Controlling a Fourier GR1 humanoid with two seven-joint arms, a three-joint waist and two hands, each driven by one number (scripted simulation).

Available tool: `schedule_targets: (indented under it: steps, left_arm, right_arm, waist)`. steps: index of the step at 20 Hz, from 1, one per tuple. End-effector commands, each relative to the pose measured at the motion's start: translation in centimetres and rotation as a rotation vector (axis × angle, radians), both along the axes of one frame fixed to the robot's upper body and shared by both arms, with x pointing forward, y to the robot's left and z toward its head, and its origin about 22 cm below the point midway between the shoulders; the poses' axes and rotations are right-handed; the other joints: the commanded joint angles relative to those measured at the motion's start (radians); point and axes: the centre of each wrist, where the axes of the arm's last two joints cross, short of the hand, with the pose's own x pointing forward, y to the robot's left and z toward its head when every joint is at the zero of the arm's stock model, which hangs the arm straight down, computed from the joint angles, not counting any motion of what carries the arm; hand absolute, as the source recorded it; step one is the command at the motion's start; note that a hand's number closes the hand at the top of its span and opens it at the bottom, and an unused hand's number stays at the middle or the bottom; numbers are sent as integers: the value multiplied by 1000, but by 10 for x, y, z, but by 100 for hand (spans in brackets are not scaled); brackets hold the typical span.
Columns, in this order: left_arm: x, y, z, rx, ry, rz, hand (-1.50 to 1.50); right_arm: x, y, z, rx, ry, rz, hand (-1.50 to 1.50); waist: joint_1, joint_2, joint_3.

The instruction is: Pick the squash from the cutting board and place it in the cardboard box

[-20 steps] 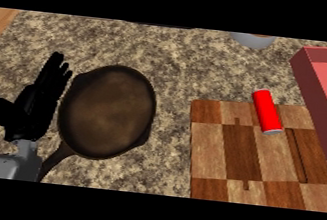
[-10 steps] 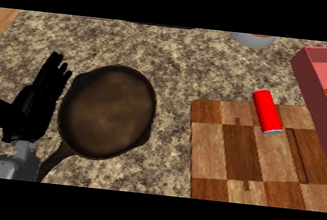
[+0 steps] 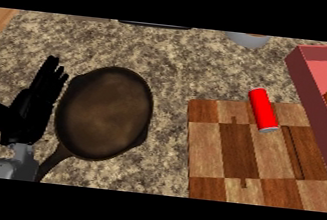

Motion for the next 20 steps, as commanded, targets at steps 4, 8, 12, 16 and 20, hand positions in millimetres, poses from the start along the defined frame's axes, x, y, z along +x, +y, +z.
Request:
schedule_targets:
  steps: [4, 8, 12, 16, 20]
  left_arm:
    - [0, 4, 3, -1, 11, -9, 0]
    - [4, -7, -15, 18, 3, 6, 0]
    - [-8, -3, -18, -8, -4, 4, 0]
    - [4, 0, 11, 1, 5, -7, 0]
    - [6, -13, 5, -15, -7, -28, 0]
  right_arm:
    - [-21, -37, 13, 300, -207, 37, -150]
    - [-58, -77, -2, 348, -282, 14, -150]
    - [-74, -82, -25, 334, -321, -23, -150]
    - [-98, -109, -33, 343, -332, -22, -150]
    - [-124, -128, -48, 327, -341, -43, -150]
  waist:
    - [-4, 0, -1]
    - [-16, 1, -1]
    - [-4, 0, -1]
    - [-1, 1, -1]
    - [-3, 2, 0]
